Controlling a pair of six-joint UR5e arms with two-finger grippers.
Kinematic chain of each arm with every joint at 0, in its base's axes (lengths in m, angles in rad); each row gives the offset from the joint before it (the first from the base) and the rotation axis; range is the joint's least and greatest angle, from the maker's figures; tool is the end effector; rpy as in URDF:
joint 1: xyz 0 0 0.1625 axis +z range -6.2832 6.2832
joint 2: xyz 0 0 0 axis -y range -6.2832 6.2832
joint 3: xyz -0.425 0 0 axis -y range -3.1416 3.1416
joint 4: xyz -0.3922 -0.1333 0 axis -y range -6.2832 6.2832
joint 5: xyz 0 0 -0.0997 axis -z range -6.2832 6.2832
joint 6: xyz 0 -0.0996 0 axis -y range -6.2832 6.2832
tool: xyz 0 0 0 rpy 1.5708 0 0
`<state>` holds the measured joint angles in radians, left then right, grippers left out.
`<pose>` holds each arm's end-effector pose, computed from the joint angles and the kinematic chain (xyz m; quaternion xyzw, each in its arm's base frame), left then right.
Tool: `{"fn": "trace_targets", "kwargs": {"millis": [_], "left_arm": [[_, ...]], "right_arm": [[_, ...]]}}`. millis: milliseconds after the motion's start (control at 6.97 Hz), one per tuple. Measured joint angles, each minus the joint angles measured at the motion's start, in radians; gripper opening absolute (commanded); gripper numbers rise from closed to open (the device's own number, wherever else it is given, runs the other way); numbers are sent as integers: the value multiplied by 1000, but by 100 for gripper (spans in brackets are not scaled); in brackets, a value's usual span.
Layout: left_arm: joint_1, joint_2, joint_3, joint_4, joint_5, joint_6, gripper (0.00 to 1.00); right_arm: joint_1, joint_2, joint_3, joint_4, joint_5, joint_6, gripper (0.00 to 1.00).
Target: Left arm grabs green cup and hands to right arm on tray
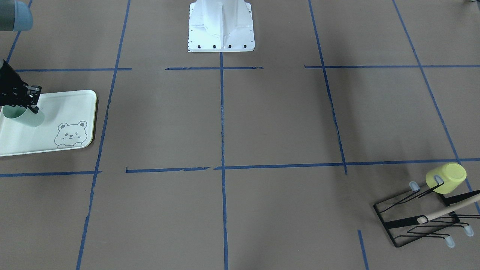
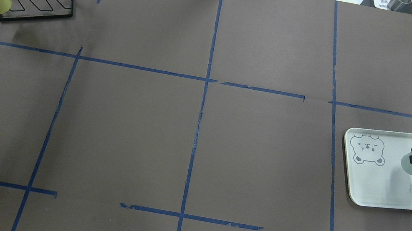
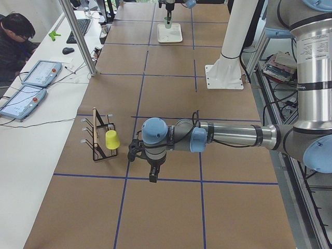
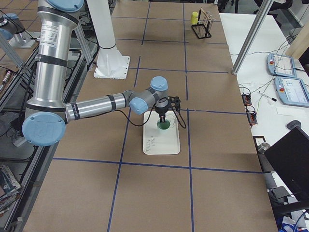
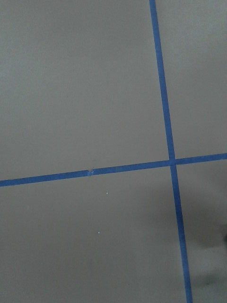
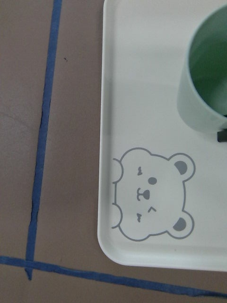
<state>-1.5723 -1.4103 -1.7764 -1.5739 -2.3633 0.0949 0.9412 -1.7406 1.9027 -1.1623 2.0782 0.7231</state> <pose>-0.0630 -0.4267 0.6294 0.0408 0.3843 0.0523 0.9208 -0.1941 -0.4106 0.5375 0.0617 -0.3584 -0.0272 0.9311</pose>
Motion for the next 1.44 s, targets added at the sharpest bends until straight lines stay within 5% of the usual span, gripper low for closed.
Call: {"fn": "trace_targets", "kwargs": {"millis": [431, 574, 1005, 1436], "left_arm": [[0, 1, -4, 0, 1, -3, 100], [0, 0, -4, 0, 1, -4, 100], [0, -1, -5, 0, 1, -8, 100], [0, -2, -4, 0, 2, -7, 100]], "right_arm": [[-28, 40, -59, 0, -13, 7, 65], [-30, 59, -75, 0, -12, 7, 100], [-11, 80, -48, -10, 3, -6, 100], [147, 44, -23, -44, 146, -158, 100]]}}
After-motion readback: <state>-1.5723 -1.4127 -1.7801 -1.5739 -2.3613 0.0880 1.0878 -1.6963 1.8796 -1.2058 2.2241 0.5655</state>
